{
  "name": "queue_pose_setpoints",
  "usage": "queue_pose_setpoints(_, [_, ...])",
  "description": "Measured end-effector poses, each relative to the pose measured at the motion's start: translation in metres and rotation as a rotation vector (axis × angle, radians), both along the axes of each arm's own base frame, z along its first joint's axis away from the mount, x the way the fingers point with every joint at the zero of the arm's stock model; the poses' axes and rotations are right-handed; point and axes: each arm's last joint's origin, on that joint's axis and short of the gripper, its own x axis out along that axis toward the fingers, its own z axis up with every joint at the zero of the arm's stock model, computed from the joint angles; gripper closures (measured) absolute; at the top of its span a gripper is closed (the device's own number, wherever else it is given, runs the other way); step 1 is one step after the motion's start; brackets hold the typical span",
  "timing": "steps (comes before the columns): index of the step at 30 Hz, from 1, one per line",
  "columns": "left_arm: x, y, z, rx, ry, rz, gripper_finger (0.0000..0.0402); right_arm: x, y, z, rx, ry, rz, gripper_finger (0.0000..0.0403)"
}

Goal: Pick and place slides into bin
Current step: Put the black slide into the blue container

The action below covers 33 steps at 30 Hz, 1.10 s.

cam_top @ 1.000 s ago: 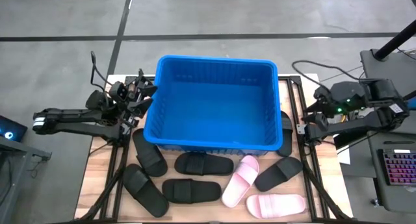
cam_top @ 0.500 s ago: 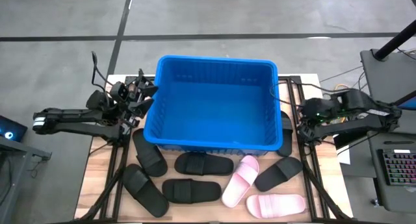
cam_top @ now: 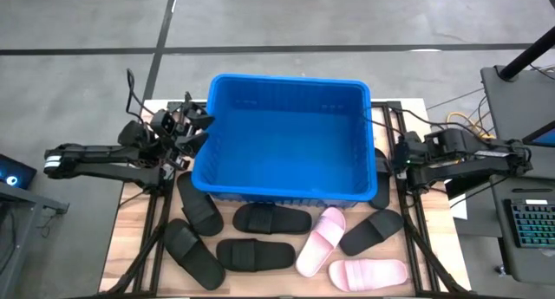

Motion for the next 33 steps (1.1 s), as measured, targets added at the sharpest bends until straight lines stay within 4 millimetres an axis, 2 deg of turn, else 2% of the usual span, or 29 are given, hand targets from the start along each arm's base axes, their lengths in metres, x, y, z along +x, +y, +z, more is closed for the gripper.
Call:
queue_pose_setpoints(2, [0.001,0.0,-0.001,0.0,0.005,0.0,0.0178,0.001,-0.001,-0.001,-0.037,0.006,0.03,0.0177])
queue_pose_setpoints(6, [0.003,0.0,-0.002,-0.002,0.014,0.001,0.0178,0.006,-0.001,0.0,-0.099,0.016,0.237,0.0177])
queue_pose_setpoints(11, [0.005,0.001,-0.003,-0.003,0.019,0.002,0.0178,0.015,0.0,0.001,-0.128,0.046,0.627,0.0177])
queue_pose_setpoints(17, [0.004,0.0,-0.002,-0.003,0.015,0.002,0.0178,0.025,0.003,-0.005,-0.099,0.171,1.036,0.0177])
queue_pose_setpoints(28, [0.004,0.0,-0.002,-0.003,0.017,0.002,0.0178,0.058,0.002,-0.025,-0.018,0.365,1.012,0.0177])
queue_pose_setpoints(33, [0.005,0.0,-0.003,-0.003,0.02,0.001,0.0178,0.071,0.002,-0.031,-0.02,0.346,0.99,0.0177])
